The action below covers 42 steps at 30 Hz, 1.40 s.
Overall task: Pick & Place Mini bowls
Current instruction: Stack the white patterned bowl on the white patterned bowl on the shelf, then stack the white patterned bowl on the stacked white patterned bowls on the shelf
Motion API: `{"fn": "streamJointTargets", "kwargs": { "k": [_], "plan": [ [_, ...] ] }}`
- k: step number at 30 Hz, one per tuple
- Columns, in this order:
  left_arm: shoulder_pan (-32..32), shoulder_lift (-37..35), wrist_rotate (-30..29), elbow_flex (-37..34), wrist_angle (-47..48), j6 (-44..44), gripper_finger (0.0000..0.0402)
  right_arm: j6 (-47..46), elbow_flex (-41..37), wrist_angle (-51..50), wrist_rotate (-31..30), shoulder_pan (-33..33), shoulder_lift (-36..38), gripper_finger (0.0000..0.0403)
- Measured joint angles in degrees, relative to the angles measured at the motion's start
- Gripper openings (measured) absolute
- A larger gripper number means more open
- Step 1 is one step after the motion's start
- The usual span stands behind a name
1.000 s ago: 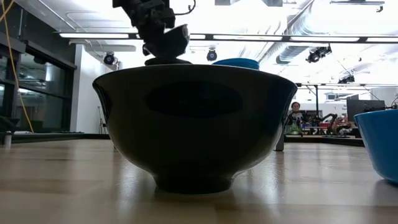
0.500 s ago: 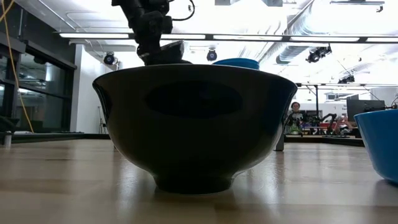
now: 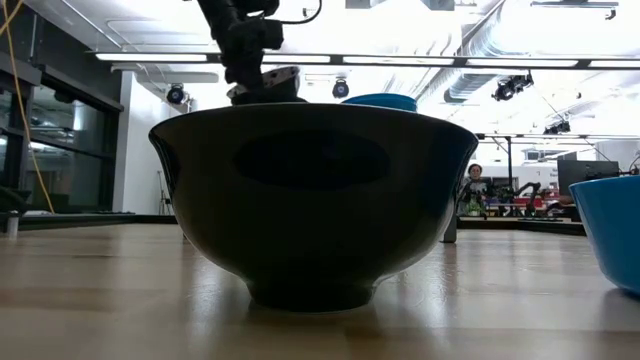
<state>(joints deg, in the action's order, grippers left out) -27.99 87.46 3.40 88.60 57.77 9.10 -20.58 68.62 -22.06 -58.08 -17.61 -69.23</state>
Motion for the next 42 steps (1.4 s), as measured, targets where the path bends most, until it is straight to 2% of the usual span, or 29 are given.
{"fn": "streamJointTargets", "kwargs": {
  "k": [8,20,27,42],
  "plan": [
    [2.3,0.0,-4.0,0.0,-0.2,-0.3,0.0018,-0.2,0.0,0.0,0.3,0.0,0.0,0.0210],
    [2.3,0.0,-3.9,0.0,-1.0,-0.4,0.0033,-0.2,0.0,-0.3,1.5,0.0,0.0,0.0210],
    [2.3,0.0,-1.0,0.0,-1.1,-0.2,0.0039,-3.3,0.0,-3.9,2.6,0.0,0.0,0.0210],
    [2.1,-0.1,-2.0,0.0,-1.7,0.2,0.0127,-3.5,0.0,-4.7,3.3,0.0,0.0,0.0210]
  ]
}}
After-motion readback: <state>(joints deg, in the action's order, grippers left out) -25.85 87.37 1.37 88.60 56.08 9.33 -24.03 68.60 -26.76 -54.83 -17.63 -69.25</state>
